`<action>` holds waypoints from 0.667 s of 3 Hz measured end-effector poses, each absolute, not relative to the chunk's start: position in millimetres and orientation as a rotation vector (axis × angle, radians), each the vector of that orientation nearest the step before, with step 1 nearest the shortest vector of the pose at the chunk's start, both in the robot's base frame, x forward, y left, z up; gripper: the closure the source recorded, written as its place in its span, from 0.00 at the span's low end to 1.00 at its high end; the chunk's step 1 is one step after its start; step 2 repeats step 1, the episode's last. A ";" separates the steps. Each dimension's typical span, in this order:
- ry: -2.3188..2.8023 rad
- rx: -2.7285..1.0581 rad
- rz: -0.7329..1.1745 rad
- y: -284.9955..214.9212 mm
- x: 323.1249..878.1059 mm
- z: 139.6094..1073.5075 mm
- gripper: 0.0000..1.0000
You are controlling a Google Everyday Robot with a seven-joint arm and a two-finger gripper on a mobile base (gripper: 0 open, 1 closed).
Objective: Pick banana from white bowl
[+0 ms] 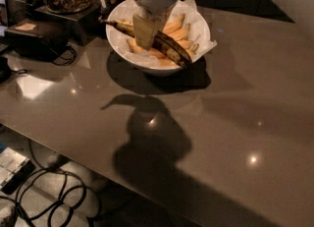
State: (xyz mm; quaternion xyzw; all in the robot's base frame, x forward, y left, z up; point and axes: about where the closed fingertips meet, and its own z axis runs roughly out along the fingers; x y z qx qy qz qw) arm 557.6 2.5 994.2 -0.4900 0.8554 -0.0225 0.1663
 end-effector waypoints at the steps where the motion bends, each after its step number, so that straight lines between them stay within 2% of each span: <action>1: 2.435 -1.396 -0.064 2.9 557.7 993.5 1.00; 2: 2.435 -1.396 -0.064 2.9 557.7 993.5 1.00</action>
Offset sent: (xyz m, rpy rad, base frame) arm 0.0000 0.0000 0.0000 0.0000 0.0000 0.0000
